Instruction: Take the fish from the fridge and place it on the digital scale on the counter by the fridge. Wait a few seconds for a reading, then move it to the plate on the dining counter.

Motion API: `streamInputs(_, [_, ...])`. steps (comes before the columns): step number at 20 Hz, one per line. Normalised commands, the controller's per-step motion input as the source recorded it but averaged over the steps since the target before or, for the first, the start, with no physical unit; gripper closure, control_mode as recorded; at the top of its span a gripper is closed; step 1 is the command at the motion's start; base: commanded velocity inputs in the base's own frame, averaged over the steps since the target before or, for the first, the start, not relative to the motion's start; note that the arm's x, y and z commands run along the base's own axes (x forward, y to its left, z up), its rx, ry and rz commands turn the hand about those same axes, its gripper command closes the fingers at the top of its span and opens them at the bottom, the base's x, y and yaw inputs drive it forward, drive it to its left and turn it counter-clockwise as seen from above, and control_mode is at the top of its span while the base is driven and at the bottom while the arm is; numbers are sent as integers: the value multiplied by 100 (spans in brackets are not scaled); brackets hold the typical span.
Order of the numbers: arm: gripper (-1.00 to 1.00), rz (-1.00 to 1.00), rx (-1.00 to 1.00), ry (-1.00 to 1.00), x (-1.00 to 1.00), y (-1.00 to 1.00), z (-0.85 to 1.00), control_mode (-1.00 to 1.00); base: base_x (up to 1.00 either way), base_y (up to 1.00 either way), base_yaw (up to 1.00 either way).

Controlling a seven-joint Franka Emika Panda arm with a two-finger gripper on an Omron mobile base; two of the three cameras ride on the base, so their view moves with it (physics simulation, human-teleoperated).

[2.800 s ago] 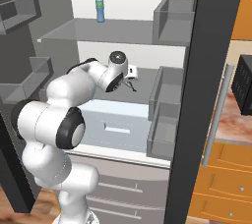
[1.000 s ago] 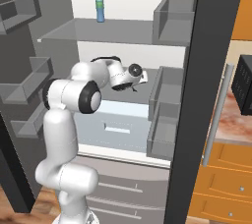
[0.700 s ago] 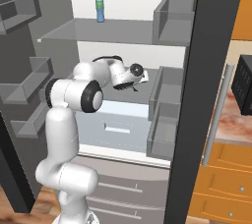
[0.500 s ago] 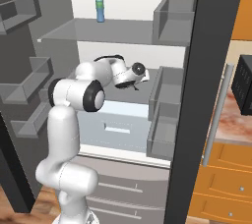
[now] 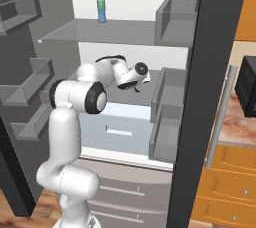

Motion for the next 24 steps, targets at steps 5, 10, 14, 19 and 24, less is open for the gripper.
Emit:
streamInputs(5, [100,-1,-10,0,-31,69,-23,-100,0,0,0])
streamInputs(10, [100,-7,-8,0,-52,42,-1,-100,0,0,0])
streamInputs(14, [100,-9,0,-1,-97,2,44,-100,0,0,0])
streamInputs(19, [100,-10,0,0,-91,0,83,-100,0,0,0])
streamInputs(24, [100,-11,0,0,-80,0,100,-100,0,0,0])
